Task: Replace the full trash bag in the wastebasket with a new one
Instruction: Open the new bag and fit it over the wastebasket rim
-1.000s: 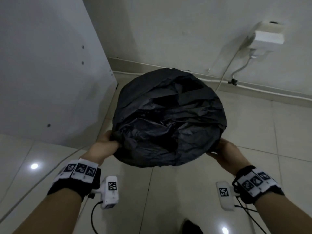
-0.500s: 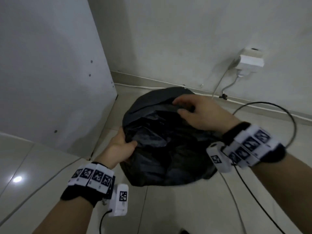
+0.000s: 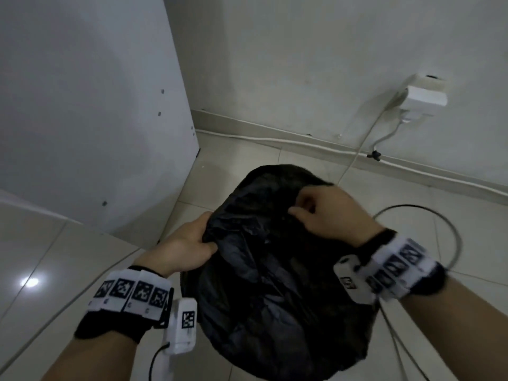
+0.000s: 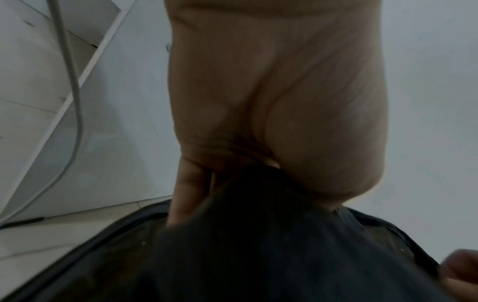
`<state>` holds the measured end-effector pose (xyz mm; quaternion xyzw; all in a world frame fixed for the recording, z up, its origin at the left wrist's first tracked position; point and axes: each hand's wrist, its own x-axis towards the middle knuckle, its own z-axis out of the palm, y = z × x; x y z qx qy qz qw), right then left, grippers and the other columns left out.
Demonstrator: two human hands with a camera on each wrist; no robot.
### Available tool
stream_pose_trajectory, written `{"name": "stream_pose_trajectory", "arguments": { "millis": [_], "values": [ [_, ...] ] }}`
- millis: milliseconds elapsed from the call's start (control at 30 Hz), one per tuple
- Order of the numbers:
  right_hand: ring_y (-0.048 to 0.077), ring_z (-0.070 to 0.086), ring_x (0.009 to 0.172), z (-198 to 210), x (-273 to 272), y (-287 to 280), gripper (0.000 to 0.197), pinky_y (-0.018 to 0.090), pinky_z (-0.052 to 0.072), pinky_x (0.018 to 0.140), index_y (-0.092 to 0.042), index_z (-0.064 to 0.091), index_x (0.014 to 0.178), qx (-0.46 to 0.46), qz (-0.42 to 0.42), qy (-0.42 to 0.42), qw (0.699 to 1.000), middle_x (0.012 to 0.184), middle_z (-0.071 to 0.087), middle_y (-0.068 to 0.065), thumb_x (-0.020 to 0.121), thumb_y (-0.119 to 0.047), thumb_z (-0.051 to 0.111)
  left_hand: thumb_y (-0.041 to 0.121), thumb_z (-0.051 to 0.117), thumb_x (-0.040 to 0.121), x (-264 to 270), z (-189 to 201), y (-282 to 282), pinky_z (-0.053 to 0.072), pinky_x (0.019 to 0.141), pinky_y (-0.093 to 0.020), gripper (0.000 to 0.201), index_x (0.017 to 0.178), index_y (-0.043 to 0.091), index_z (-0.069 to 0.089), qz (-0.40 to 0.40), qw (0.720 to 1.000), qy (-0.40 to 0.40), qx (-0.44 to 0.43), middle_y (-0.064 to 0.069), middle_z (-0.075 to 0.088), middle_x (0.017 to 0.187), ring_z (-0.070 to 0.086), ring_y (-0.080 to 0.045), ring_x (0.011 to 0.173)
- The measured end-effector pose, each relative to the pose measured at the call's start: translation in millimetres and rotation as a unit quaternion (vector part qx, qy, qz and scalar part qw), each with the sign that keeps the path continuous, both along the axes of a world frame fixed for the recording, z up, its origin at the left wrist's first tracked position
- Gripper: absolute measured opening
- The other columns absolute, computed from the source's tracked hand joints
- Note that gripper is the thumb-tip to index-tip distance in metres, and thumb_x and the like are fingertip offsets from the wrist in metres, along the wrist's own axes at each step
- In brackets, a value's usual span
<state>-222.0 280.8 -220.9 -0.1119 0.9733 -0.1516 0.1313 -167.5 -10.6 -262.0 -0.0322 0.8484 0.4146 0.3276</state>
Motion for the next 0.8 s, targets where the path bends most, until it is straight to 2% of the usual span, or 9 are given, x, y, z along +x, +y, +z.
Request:
{"name": "stream_pose_trajectory", "arguments": {
  "millis": [67, 133, 200, 333, 433, 533, 633, 700, 800],
  "values": [
    [0.029, 0.063, 0.092, 13, -1, 30, 0.039, 0.038, 0.052, 0.076, -0.029, 0.057, 0.112, 0.042, -0.042, 0.068, 0.996, 0.105, 0.064, 0.002, 0.084, -0.055, 0.065, 0.038, 0.057, 0.078, 0, -2, -4, 0.05, 0.101, -0.04, 0.062, 0.138, 0.043, 0.04, 0.007, 1.0, 0.014, 0.005, 0.006, 0.063, 0.125, 0.06, -0.016, 0.114],
    [0.028, 0.064, 0.1, 9, -4, 55, 0.055, 0.036, 0.05, 0.08, -0.029, 0.052, 0.133, 0.072, -0.055, -0.03, 0.995, 0.117, 0.062, 0.002, 0.087, -0.055, 0.066, 0.033, 0.066, 0.085, 3, -3, -6, 0.049, 0.101, -0.028, 0.055, 0.134, 0.045, 0.043, 0.03, 0.998, 0.045, 0.038, 0.012, 0.062, 0.123, 0.06, 0.003, 0.111],
    [0.014, 0.069, 0.077, -5, -9, 72, 0.03, 0.028, 0.051, 0.068, -0.029, 0.068, 0.117, -0.057, -0.089, -0.129, 0.986, 0.094, 0.074, -0.007, 0.094, -0.046, 0.061, 0.018, 0.073, 0.087, 3, -2, -9, 0.048, 0.089, -0.008, 0.06, 0.132, 0.043, 0.041, 0.064, 0.993, 0.053, 0.087, 0.02, 0.056, 0.122, 0.055, 0.023, 0.101],
    [0.022, 0.052, 0.047, -32, -17, 100, 0.026, 0.028, 0.043, 0.045, -0.006, 0.072, 0.087, -0.281, -0.249, -0.111, 0.92, 0.065, 0.063, 0.014, 0.1, -0.022, 0.057, 0.048, 0.081, 0.071, 5, 4, -24, 0.052, 0.082, -0.018, 0.073, 0.128, 0.06, 0.037, 0.043, 0.996, 0.056, 0.054, 0.026, 0.052, 0.125, 0.064, 0.0, 0.1],
    [0.028, 0.062, 0.069, -47, 0, 106, 0.047, 0.034, 0.049, 0.062, -0.004, 0.072, 0.102, -0.357, -0.271, -0.207, 0.87, 0.082, 0.067, 0.013, 0.09, -0.048, 0.06, 0.043, 0.076, 0.08, 6, 8, -24, 0.05, 0.067, -0.012, 0.052, 0.117, 0.061, 0.044, -0.05, 0.997, 0.053, -0.032, 0.022, 0.063, 0.108, 0.064, 0.009, 0.075],
    [0.018, 0.071, 0.087, -51, 12, 97, 0.044, 0.027, 0.053, 0.073, -0.009, 0.073, 0.104, -0.417, -0.237, -0.278, 0.832, 0.097, 0.076, 0.003, 0.091, -0.047, 0.056, 0.029, 0.066, 0.09, 3, 4, -18, 0.061, 0.066, -0.033, 0.038, 0.12, 0.047, 0.051, -0.024, 0.999, 0.031, -0.032, 0.006, 0.071, 0.108, 0.071, -0.01, 0.078],
    [0.023, 0.068, 0.079, -56, 3, 92, 0.041, 0.027, 0.055, 0.068, -0.001, 0.073, 0.089, -0.459, -0.265, -0.192, 0.826, 0.09, 0.074, 0.015, 0.085, -0.041, 0.064, 0.033, 0.059, 0.094, -8, -1, -15, 0.05, 0.088, -0.026, 0.037, 0.128, 0.043, 0.051, 0.019, 0.992, 0.097, -0.076, 0.008, 0.066, 0.122, 0.064, -0.016, 0.107],
    [0.023, 0.068, 0.072, -71, -2, 95, 0.036, 0.027, 0.055, 0.065, -0.001, 0.072, 0.086, -0.446, -0.327, -0.147, 0.82, 0.089, 0.074, 0.017, 0.092, -0.035, 0.063, 0.033, 0.059, 0.094, -14, -1, -13, 0.044, 0.088, -0.024, 0.043, 0.137, 0.03, 0.052, 0.073, 0.985, 0.134, -0.078, 0.005, 0.064, 0.123, 0.061, -0.018, 0.106],
    [0.024, 0.064, 0.068, -106, 9, 108, 0.03, 0.031, 0.052, 0.065, -0.005, 0.071, 0.082, -0.267, -0.344, -0.213, 0.874, 0.091, 0.074, 0.021, 0.096, -0.029, 0.063, 0.035, 0.059, 0.094, -16, -2, -9, 0.044, 0.081, -0.022, 0.046, 0.139, 0.029, 0.051, 0.084, 0.987, 0.113, -0.073, 0.002, 0.064, 0.12, 0.061, -0.018, 0.1]
  ]
}}
